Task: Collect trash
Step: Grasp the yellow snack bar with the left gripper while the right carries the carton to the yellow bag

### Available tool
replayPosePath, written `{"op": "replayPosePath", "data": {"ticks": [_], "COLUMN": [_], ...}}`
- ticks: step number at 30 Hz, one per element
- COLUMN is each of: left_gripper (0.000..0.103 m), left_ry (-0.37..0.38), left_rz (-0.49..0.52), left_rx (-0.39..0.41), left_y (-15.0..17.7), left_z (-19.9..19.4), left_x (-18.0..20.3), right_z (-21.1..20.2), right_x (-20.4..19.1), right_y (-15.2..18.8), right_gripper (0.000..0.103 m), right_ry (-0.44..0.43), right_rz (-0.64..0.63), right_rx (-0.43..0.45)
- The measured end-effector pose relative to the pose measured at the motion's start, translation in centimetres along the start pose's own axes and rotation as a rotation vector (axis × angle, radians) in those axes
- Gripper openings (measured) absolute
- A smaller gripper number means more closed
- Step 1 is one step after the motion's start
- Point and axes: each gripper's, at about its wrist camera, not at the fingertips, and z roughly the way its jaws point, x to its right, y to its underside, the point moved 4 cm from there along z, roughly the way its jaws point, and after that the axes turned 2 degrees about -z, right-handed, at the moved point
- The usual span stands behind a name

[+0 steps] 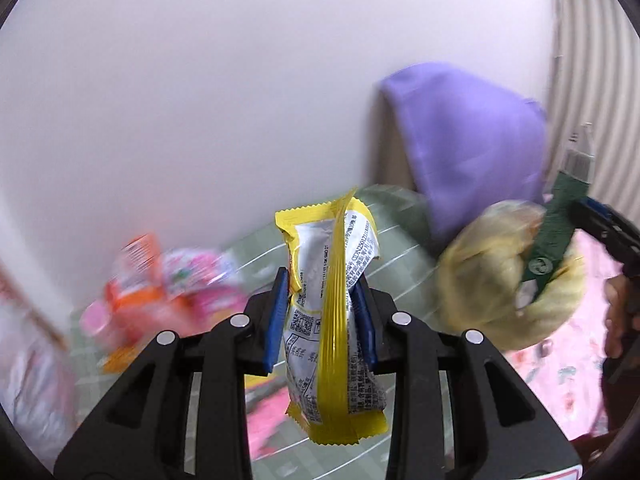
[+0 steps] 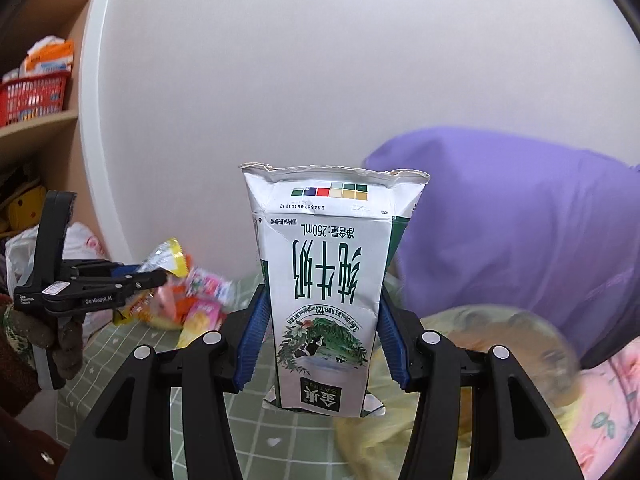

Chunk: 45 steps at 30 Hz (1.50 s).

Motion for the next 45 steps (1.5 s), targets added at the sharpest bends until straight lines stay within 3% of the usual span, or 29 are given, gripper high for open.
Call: {"op": "replayPosePath", "data": {"ticks": [4,9,15,17,20,25,31,36,43,45], "left_gripper": [0.029,0.030,0.033,0.033,0.028,0.023,0.019,0.019,0.023,0.030], "left_ry": [0.183,0.396,0.655,0.629,0.482,0.392,0.388,0.463,0.518,0.534], "left_rz": [0.037,0.104,0.209,0.279,0.357,0.290,0.268,0.199,0.183,0.173], "left_rx": [0.018,-0.016,-0.185,-0.266,-0.308,-0.362,-0.342,-0.340,-0.344,-0.350], "left_y": [-2.8,-5.3,-4.7,-3.5,-2.8,-3.3,-2.0,-2.2,-2.2,-2.2], "left_z": [1.3,5.0,10.9,14.1,18.0,21.7,20.0,18.9,17.3,17.2], "left_x": [5.3,12.7,22.6,25.5,26.6,24.5,21.2,20.2,19.7,19.7], "right_z": [-3.2,-7.1,-10.2,-10.5,-10.5,-7.6,-2.5,1.2,2.0,1.6], "right_x": [3.8,9.3,13.6,14.3,14.9,14.2,13.3,12.6,12.0,12.2], "right_y": [-1.6,-2.4,-1.3,-0.8,-0.4,0.4,3.0,5.1,8.5,8.7], "right_gripper": [0.049,0.049,0.049,0.049,0.049,0.049,0.049,0.049,0.049,0.049], "right_ry": [0.127,0.290,0.400,0.411,0.411,0.338,0.237,0.174,0.208,0.212], "right_rz": [-0.011,0.024,0.107,0.130,0.152,0.184,0.216,0.236,0.239,0.247], "right_rx": [0.056,0.089,0.088,0.087,0.084,0.055,-0.025,-0.104,-0.207,-0.214]}}
